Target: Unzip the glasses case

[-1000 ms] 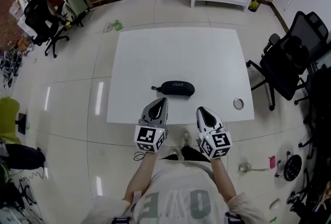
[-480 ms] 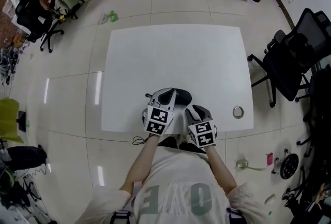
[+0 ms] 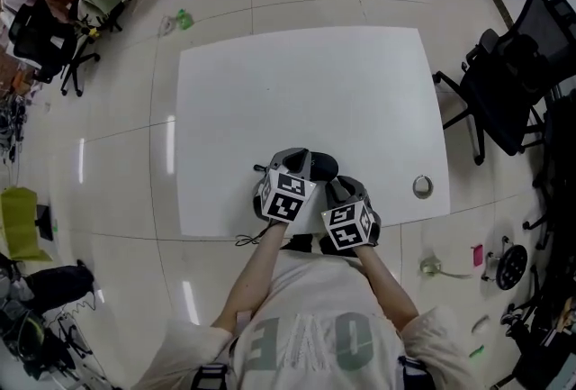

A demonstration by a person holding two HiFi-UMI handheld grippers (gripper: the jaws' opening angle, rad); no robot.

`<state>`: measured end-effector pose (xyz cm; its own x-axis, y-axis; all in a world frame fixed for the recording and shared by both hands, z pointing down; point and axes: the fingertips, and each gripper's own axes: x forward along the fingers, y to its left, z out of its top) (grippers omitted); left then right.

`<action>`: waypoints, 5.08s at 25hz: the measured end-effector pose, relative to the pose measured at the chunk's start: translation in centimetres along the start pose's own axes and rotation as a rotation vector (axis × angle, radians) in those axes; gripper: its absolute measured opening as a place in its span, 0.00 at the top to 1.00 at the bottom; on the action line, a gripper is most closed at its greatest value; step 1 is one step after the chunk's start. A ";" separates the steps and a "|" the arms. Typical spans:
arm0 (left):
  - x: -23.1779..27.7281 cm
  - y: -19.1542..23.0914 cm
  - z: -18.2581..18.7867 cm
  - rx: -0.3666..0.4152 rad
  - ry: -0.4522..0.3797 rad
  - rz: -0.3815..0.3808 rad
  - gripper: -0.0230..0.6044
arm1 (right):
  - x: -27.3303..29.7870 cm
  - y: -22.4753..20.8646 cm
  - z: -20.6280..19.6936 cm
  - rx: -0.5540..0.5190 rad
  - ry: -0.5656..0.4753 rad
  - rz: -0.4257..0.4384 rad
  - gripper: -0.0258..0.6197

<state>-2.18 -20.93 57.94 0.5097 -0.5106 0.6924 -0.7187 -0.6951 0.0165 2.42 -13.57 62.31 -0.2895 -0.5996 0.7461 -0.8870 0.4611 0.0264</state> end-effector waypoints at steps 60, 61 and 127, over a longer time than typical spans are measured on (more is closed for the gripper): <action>-0.3 -5.5 -0.3 -0.002 -0.101 -0.034 0.98 | -1.5 6.5 -1.7 -0.311 -0.006 0.259 0.96; -0.2 -5.5 -0.2 -0.027 -0.113 -0.045 0.98 | -1.5 6.2 -1.8 -0.304 -0.007 0.258 0.96; -5.7 -3.9 -3.0 -0.234 -0.237 0.049 0.98 | -0.4 3.7 -1.4 -0.324 -0.005 0.228 0.96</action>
<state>-3.76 -13.79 56.12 0.5476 -0.6633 0.5100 -0.8203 -0.5458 0.1710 -0.27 -10.68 63.07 -0.4683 -0.4611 0.7537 -0.6405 0.7648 0.0699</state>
